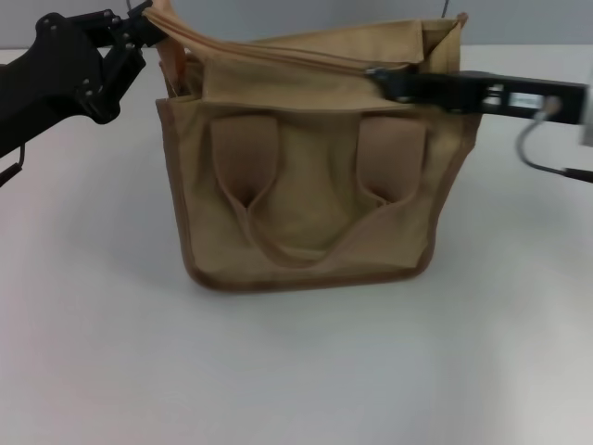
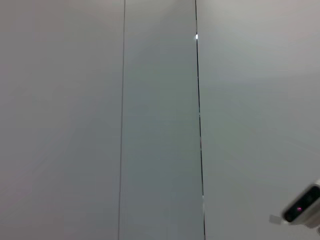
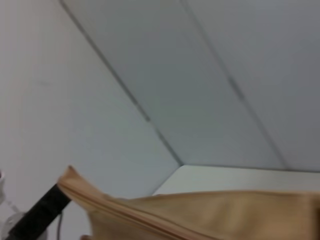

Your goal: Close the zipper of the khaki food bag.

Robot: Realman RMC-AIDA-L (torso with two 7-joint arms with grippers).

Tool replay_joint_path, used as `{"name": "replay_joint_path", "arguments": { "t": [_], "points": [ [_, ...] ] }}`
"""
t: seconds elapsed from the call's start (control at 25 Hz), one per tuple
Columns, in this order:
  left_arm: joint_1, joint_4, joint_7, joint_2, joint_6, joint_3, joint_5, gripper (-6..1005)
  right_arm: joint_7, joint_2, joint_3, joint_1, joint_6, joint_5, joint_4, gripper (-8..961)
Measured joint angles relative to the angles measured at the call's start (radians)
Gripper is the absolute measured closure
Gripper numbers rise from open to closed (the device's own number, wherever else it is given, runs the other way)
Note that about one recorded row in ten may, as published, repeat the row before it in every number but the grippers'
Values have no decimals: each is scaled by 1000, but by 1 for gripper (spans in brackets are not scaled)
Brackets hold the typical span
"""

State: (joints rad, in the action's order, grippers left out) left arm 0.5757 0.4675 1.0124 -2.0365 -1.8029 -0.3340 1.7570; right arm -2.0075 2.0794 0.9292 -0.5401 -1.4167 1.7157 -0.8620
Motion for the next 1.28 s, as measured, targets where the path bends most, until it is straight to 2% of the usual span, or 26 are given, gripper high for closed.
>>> {"name": "replay_joint_path", "arguments": {
  "t": [0.04, 0.08, 0.2, 0.24, 0.28, 0.44, 0.56, 0.64, 0.84, 1.04, 1.2, 1.28],
  "points": [
    [-1, 0, 0, 1, 1, 0, -2, 976, -12, 1, -30, 41, -27, -1, -42, 947],
    [-1, 0, 0, 1, 1, 0, -2, 977, -12, 1, -30, 41, -27, -1, -42, 947],
    [-1, 0, 0, 0, 4, -2, -3, 975, 17, 2, -131, 65, -108, -16, -30, 946],
    [0, 0, 0, -1, 5, -3, -3, 972, 67, -1, -178, 70, -166, -51, 11, 946],
    [0, 0, 0, -1, 5, -3, -3, 970, 67, -1, -178, 70, -166, -51, 11, 946],
    [3, 1, 0, -5, 9, -6, -3, 960, 235, -22, -276, 79, -308, -140, 162, 945],
    [3, 0, 0, -6, 11, -6, -3, 952, 314, -28, -296, 85, -370, -149, 208, 944],
    [3, -1, 0, -6, 14, -7, -2, 947, 441, -32, -299, 100, -456, -148, 236, 864],
    [3, -1, 9, -6, 21, -7, -2, 935, 643, -34, -289, 128, -571, -82, 257, 672],
    [6, -1, 19, -5, 26, -5, -1, 923, 765, -32, -289, 129, -584, 49, 281, 486],
    [6, -1, 23, -6, 33, -6, -1, 913, 898, -22, -289, 129, -549, 159, 305, 311],
    [6, -1, 24, -7, 37, -6, 0, 908, 979, -17, -289, 130, -512, 195, 332, 289]
  ]
}}
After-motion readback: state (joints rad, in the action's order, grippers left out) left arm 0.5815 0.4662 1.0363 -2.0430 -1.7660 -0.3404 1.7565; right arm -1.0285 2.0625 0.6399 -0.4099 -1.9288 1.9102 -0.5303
